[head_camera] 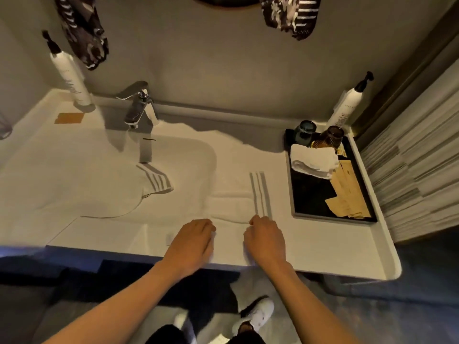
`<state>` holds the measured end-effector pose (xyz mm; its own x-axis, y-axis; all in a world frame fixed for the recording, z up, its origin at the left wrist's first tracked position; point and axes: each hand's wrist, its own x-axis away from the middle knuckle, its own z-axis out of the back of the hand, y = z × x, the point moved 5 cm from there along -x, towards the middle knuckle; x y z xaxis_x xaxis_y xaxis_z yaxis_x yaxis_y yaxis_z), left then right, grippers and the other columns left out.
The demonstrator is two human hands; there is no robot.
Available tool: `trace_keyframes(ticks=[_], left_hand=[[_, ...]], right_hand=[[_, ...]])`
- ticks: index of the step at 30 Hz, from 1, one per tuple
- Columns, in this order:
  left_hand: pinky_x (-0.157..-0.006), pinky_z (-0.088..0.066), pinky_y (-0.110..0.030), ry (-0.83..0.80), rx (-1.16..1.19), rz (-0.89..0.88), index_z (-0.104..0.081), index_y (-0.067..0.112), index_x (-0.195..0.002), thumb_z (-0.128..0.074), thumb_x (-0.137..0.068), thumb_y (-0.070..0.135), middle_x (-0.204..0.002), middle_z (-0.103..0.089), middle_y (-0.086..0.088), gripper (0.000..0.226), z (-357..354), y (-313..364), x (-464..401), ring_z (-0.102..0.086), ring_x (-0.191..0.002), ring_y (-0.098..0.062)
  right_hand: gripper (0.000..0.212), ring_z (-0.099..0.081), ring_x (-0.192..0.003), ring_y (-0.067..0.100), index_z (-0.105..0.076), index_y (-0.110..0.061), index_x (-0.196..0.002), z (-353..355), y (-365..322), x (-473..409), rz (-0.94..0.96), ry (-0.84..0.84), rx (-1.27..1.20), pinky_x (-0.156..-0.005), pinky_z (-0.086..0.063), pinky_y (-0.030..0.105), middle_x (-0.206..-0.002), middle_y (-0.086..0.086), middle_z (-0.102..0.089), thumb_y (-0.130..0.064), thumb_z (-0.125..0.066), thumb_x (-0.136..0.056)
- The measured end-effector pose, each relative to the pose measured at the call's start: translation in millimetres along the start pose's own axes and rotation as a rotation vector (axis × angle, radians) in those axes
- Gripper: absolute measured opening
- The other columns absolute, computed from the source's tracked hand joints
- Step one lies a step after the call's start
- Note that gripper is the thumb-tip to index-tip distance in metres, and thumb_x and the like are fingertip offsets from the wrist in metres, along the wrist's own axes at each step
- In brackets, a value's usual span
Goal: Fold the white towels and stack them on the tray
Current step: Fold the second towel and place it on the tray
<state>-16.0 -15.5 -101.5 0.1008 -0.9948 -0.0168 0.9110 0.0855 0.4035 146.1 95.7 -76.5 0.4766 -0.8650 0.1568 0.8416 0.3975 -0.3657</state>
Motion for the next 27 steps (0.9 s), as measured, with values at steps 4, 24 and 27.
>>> trace_keyframes(ticks=[4, 24, 27], left_hand=[[-0.116, -0.036, -0.045, -0.160, -0.244, -0.015, -0.045, 0.014, -0.146, -0.068, -0.079, 0.049, -0.154, -0.042, -0.010, 0.079, -32.1, 10.1, 39.7, -0.043, -0.140, -0.030], [-0.057, -0.042, -0.033, -0.081, -0.281, 0.047, -0.061, 0.022, -0.086, -0.074, -0.067, 0.006, -0.085, -0.061, 0.006, 0.028, -12.9, 24.5, 85.5, -0.057, -0.072, -0.019], [-0.058, -0.045, -0.035, -0.090, -0.240, 0.080, -0.056, 0.022, -0.081, -0.066, -0.077, 0.008, -0.081, -0.058, 0.005, 0.018, -2.0, 14.9, 94.1, -0.055, -0.071, -0.019]], right_hand=[[0.032, -0.061, -0.078, 0.028, -0.067, -0.015, -0.093, -18.3, 5.9, 39.7, 0.137, 0.008, 0.288, -0.062, -0.044, 0.038, -0.087, 0.005, -0.063, -0.042, -0.052, -0.085], [0.030, -0.058, -0.079, 0.024, -0.059, -0.024, -0.090, 1.6, 100.5, 77.0, 0.511, -0.057, 0.339, -0.072, -0.047, 0.035, -0.091, -0.002, -0.060, -0.015, -0.073, -0.066], [0.024, -0.057, -0.082, 0.020, -0.053, -0.027, -0.090, 9.2, 102.8, 74.5, 0.549, -0.049, 0.256, -0.089, -0.044, 0.034, -0.089, -0.006, -0.057, -0.012, -0.062, -0.073]])
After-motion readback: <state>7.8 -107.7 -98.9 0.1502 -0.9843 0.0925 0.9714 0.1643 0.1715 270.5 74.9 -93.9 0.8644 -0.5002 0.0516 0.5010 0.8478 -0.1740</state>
